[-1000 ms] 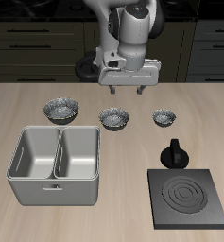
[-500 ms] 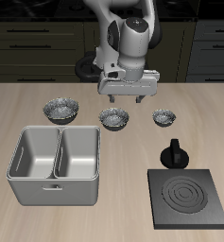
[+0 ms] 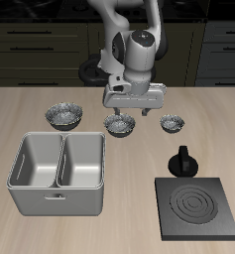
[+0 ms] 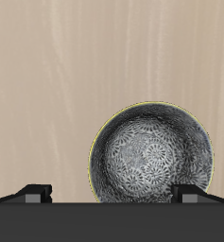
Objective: Place the medium-sized bowl inside the right compartment of the bowl drainer
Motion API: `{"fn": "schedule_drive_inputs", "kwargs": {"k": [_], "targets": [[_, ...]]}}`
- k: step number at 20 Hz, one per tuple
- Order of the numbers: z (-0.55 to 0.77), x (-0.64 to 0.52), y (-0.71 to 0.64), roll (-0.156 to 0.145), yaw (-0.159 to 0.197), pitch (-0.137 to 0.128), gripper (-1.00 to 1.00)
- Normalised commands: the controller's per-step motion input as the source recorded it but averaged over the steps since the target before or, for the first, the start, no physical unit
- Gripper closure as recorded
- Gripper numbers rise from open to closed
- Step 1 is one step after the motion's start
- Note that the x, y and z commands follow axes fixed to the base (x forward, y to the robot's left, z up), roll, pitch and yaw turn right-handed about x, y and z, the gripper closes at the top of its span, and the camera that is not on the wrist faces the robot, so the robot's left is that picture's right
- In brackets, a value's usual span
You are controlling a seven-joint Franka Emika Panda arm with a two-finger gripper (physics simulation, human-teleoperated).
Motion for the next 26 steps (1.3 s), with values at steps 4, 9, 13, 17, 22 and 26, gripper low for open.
{"fn": "schedule_drive_inputs", "kwargs": {"k": [4, 9, 13, 17, 22, 26], "targets": [[-0.4, 0.0, 0.07, 0.005, 0.0, 0.043, -1.0], [-0.25, -0.02, 0.07, 0.014, -0.001, 0.032, -1.0], [-0.22, -0.02, 0.1, 0.053, -0.01, 0.03, -1.0], [-0.19, -0.01, 0.0, 0.003, -0.004, 0.012, 1.0], [-0.1, 0.01, -0.03, 0.01, -0.018, 0.036, 1.0], [0.08, -0.01, -0.06, 0.004, -0.013, -0.01, 1.0]]}}
